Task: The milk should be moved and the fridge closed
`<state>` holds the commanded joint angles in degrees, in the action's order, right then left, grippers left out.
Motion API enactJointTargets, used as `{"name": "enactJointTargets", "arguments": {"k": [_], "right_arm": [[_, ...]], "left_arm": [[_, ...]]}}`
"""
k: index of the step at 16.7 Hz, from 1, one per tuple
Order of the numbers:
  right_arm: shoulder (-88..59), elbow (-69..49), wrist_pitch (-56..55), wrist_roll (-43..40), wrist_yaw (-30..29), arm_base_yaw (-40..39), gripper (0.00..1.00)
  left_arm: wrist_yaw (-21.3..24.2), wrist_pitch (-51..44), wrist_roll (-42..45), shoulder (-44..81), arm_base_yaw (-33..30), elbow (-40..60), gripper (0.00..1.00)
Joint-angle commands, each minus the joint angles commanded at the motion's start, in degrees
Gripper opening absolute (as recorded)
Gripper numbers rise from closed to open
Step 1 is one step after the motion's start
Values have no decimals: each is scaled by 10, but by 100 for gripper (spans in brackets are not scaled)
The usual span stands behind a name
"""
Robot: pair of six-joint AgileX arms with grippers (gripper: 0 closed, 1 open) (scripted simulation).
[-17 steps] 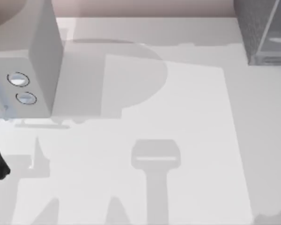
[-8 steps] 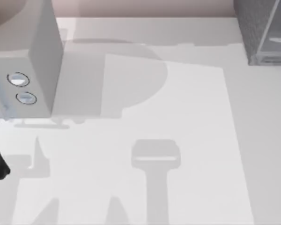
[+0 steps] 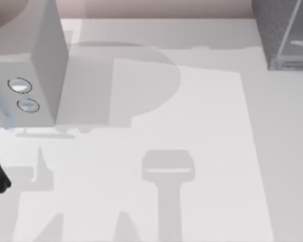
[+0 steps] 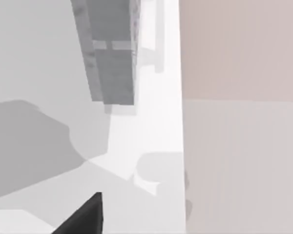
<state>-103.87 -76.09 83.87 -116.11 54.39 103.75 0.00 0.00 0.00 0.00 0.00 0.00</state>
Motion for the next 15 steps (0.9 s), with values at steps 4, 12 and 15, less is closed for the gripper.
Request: {"name": "enactJointTargets", "arguments": {"k": [4, 12, 15], "right_arm": [[-3, -1, -17, 20, -4, -22, 100], [-35, -20, -254, 328, -43, -258, 100], [-37, -17, -388, 495, -65, -355, 100]], "left_arm": [[0, 0, 0, 0, 0, 0, 100], [0, 0, 0, 0, 0, 0, 100], [0, 0, 0, 0, 0, 0, 100]]}}
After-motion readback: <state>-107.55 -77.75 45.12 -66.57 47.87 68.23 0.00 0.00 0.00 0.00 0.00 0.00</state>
